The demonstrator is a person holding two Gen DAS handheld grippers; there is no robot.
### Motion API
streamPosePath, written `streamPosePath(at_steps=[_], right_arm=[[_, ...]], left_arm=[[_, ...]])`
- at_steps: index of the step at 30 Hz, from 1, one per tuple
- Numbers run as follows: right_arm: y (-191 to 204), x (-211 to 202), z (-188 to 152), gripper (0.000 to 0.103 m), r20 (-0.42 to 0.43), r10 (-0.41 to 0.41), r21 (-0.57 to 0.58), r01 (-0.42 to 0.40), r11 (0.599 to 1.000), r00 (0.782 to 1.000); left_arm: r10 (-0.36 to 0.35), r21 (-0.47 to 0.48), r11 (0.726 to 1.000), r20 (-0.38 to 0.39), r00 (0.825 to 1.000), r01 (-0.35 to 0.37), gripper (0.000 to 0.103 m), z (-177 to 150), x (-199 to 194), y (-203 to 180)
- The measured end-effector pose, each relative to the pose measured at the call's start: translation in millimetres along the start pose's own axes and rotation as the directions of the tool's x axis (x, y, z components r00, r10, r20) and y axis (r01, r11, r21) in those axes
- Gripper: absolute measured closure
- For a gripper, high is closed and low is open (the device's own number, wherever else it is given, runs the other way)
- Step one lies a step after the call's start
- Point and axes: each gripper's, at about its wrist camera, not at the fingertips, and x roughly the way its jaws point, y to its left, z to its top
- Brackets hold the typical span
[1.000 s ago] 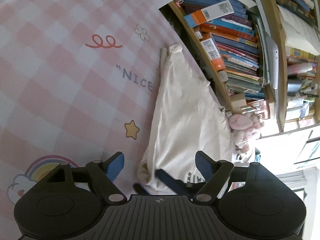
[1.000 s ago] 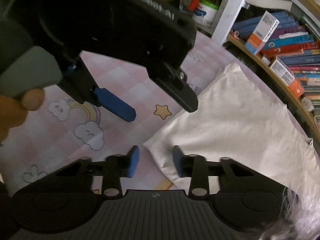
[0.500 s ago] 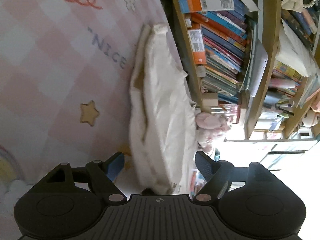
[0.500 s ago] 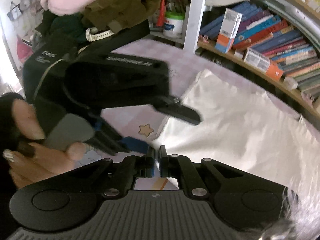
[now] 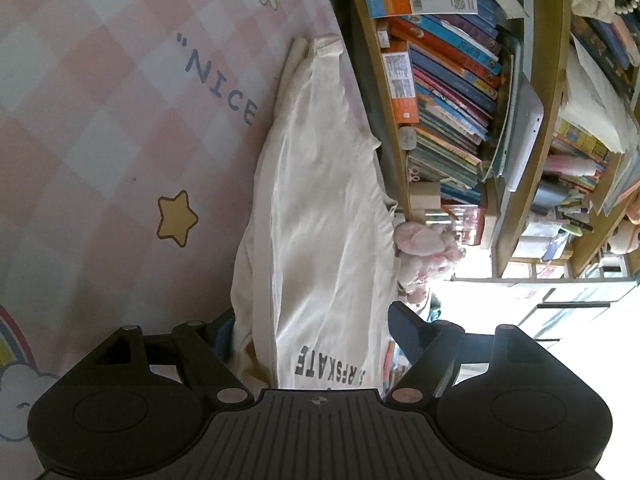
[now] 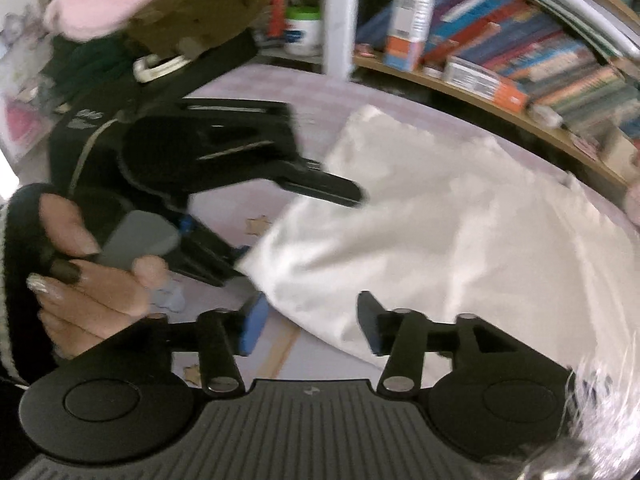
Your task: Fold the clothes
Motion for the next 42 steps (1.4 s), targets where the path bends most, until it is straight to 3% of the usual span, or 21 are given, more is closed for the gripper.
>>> streamPosePath(at_steps=[5, 8, 10, 13, 16, 25, 42], right_arm=[[-24, -8, -13, 0.037, -0.010, -0.113, 0.130, 0.113, 0.985, 0.994], [-38, -12, -21, 0.027, -0.027, -0.194, 0.205, 0.196, 0.959, 0.981], [-45, -15, -26, 0.023, -0.036, -0.233, 0.242, 0.235, 0.942, 0.972], [-54, -20, -34, 0.022, -0.045, -0.274, 0.288, 0.275, 0.917, 0.961], [-59, -27, -42, 0.022, -0.049, -0.292, 0.310, 0.293, 0.905, 0.955], [-70, -31, -48, 0.022, -0.079, -0.320, 0.354, 0.327, 0.876, 0.944], [-69, -24, -41, 0.021, -0.089, -0.310, 0.351, 0.321, 0.880, 0.947]], left_arm=[[0.039, 0.023, 0.999, 0.001, 0.999, -0.039, 0.027, -3, -1, -3], [0.072, 0.035, 0.997, 0.004, 0.997, -0.072, 0.033, -4, 0, -4], [0.096, 0.048, 0.994, 0.006, 0.995, -0.097, 0.044, -5, 0, -5], [0.106, 0.044, 0.993, 0.009, 0.994, -0.106, 0.050, -4, -1, -3], [0.107, 0.023, 0.994, 0.011, 0.994, -0.108, 0.056, -3, -3, 1], [0.108, 0.014, 0.994, 0.036, 0.994, -0.108, 0.055, -5, -3, 1], [0.106, 0.007, 0.994, 0.050, 0.993, -0.107, 0.055, -4, -3, -1]])
